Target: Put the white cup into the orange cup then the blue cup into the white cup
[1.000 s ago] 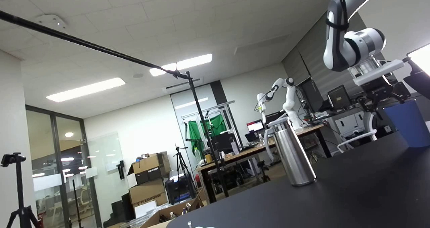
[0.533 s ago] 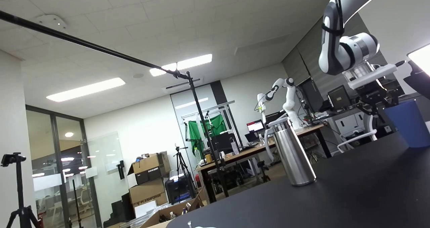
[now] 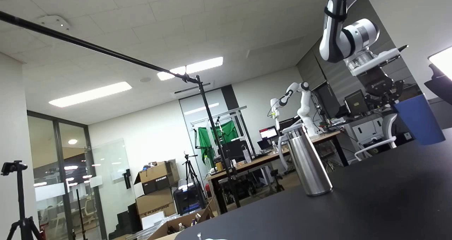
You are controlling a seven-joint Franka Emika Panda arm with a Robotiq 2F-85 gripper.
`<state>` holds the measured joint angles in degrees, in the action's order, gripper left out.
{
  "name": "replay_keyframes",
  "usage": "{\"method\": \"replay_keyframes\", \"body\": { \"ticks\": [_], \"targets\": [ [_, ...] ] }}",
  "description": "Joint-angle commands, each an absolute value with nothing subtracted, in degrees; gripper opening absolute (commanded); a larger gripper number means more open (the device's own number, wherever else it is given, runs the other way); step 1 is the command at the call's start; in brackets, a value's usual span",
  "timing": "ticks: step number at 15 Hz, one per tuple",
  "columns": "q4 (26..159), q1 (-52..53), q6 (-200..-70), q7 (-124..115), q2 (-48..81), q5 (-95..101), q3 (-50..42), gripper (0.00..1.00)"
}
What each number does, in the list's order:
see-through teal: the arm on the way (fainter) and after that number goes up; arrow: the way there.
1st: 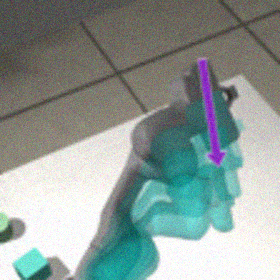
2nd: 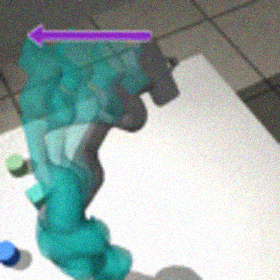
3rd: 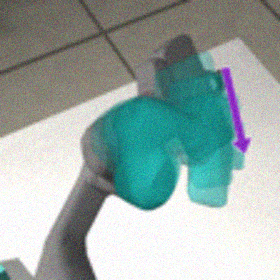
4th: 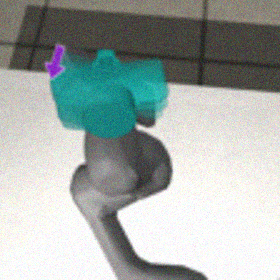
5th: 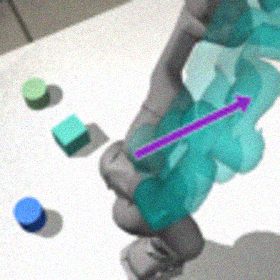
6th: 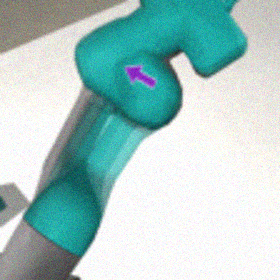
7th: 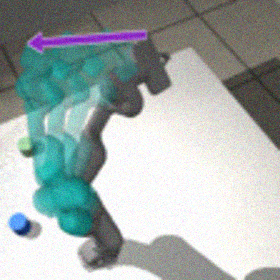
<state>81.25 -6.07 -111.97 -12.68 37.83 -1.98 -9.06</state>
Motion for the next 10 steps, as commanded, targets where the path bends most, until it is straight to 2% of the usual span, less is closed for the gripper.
{"method": "replay_keyframes", "body": {
  "ticks": [1,10],
  "targets": [
    [86.65,-4.5,-107.12,-13.46,29.03,-0.01,-8.78,0.01],
    [96.49,-0.67,-99.69,-13.6,11.52,8.6,-7.06,0.01]
  ]
}}
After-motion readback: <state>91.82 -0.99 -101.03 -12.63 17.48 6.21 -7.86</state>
